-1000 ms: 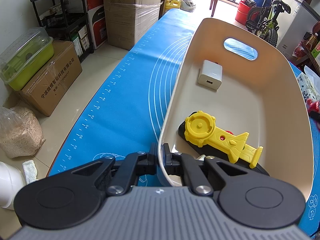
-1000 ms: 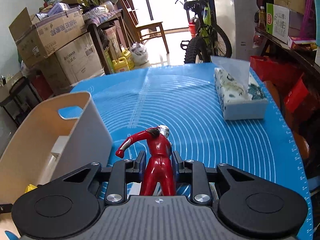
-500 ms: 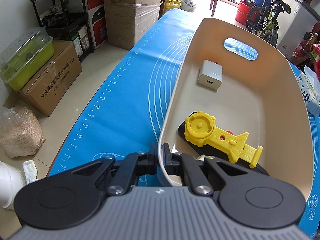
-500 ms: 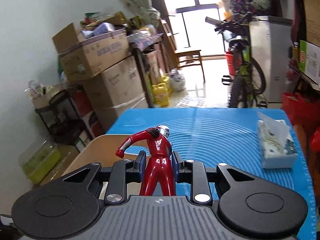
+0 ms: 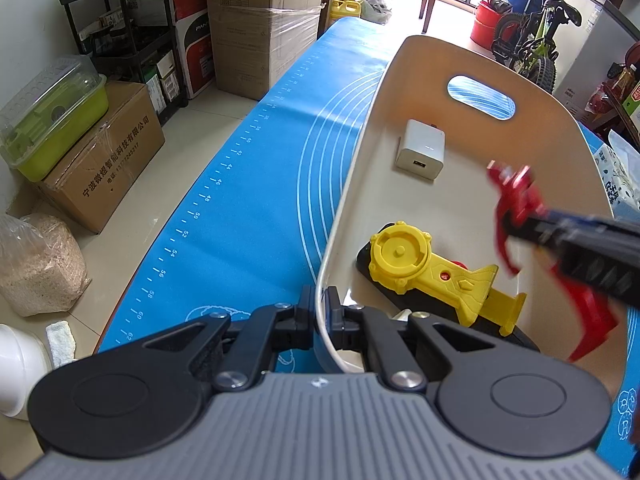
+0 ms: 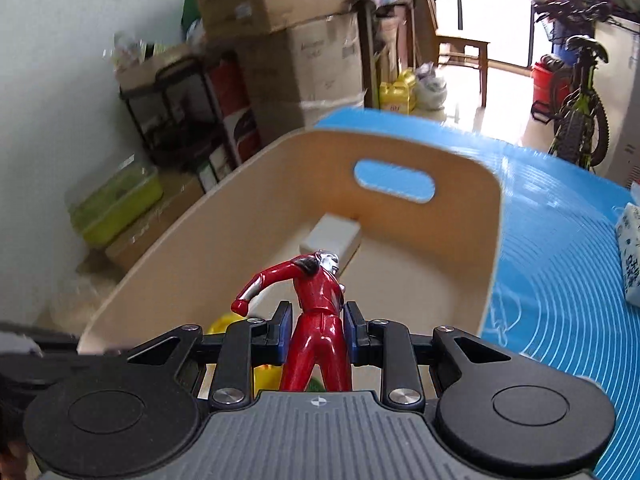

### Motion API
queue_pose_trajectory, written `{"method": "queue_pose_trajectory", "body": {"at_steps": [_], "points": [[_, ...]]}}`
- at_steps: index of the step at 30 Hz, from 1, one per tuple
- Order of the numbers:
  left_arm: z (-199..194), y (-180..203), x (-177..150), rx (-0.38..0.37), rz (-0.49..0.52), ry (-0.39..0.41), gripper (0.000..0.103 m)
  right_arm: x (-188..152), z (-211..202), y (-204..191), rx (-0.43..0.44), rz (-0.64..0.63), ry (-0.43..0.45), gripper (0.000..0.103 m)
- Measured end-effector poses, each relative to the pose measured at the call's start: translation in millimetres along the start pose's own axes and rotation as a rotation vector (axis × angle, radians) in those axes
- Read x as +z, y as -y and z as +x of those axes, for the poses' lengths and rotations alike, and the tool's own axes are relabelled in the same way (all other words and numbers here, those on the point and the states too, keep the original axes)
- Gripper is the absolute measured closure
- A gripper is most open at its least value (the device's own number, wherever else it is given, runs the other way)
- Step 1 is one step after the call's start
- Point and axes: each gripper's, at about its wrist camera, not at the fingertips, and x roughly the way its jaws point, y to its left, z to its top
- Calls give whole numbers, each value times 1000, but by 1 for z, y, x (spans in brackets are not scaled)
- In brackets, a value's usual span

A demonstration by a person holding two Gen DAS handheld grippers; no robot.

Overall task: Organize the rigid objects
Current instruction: 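Carry the red figure into the basket and release it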

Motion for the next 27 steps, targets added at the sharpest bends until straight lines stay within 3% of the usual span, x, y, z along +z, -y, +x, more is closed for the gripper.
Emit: {"method": "queue_pose_trajectory", "body": {"at_steps": [5,8,15,21,27], "points": [[0,0,0,-1,-1,0,96,-11,10,-11,-30,-67,-45,66],[0,0,0,-1,-1,0,96,-13,8,-12,-12,-81,-53,55],[0,0,0,-1,-2,0,96,-9,-29,-9,-5,-103,48,24],[-1,0,0,-2,-3,0,96,-2,-62,20,-50,-50,118,19],[-1,0,1,-2,-3,0,96,-8,-79,76,-166,48,139,15]]}}
